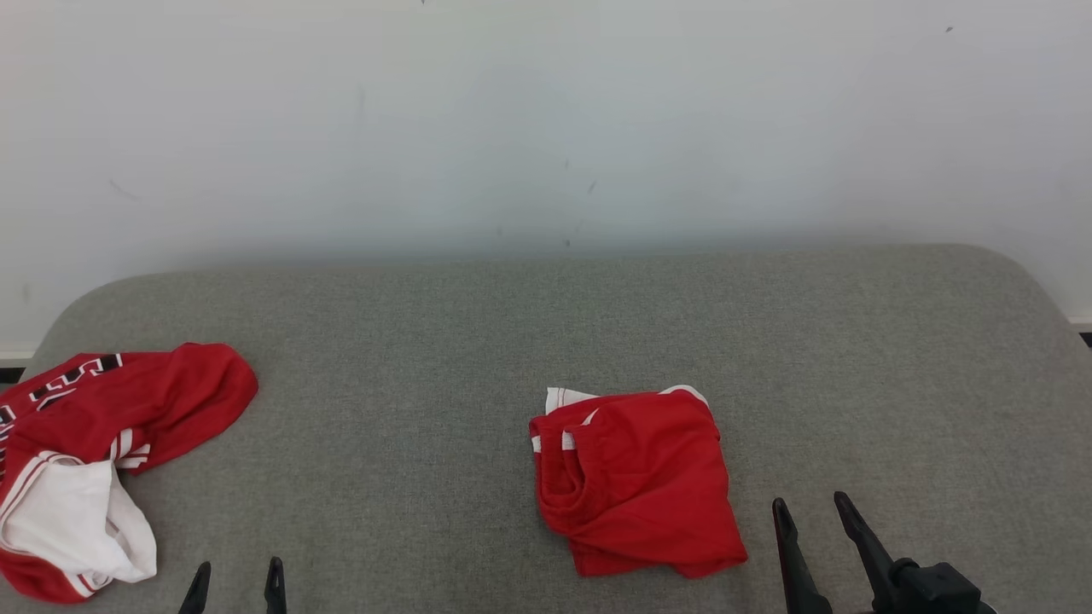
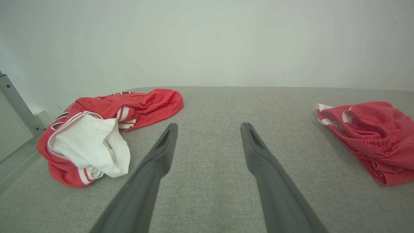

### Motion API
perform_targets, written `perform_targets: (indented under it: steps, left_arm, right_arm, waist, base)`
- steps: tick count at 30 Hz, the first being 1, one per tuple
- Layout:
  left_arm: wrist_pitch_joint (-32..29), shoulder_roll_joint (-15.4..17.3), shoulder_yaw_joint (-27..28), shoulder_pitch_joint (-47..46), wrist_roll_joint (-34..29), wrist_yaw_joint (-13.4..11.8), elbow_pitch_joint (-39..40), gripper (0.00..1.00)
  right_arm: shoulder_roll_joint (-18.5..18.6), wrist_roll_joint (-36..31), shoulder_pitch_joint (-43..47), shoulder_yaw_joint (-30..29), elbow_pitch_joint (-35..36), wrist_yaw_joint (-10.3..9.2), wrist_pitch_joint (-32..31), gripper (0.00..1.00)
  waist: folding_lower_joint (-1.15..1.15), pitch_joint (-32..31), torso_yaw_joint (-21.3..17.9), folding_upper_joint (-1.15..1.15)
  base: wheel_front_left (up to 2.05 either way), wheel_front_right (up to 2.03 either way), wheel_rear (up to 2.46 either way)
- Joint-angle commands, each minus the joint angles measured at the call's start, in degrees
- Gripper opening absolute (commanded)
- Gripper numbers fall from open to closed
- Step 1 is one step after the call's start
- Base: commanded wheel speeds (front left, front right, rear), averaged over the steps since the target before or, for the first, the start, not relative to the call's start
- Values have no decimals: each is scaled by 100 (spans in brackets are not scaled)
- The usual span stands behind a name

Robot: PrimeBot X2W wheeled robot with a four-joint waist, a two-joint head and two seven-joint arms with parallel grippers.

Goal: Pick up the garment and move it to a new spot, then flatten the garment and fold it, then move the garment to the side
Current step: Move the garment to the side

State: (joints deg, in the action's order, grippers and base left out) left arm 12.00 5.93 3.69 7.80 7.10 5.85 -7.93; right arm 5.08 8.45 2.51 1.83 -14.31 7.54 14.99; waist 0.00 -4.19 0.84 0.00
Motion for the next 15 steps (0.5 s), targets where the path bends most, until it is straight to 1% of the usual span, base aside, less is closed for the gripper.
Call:
perform_targets:
  steps: [1, 4, 9, 15]
  left_arm:
    - [-2, 29, -9, 14, 64, -28, 17, 100]
    - [3, 35, -16, 16, 87, -35, 21, 100]
    - [56, 39, 4, 22, 63, -134, 16, 100]
    - [98, 34, -42, -63, 73, -174, -1, 100]
  right_arm:
    - [-8, -42, 3, -9, -18, -13, 27, 100]
    - [-14, -52, 8, -10, -31, -13, 27, 100]
    - [-55, -66, -114, -90, -113, -13, 27, 100]
    - [7, -122, -531, 65, -460, -13, 26, 100]
  waist:
    - [0, 4, 1, 0]
    - [0, 8, 6, 0]
    - [0, 25, 19, 0]
    - [0, 86, 104, 0]
  base:
    - [0, 0, 0]
    - [0, 0, 0]
    - [0, 0, 0]
    - [0, 0, 0]
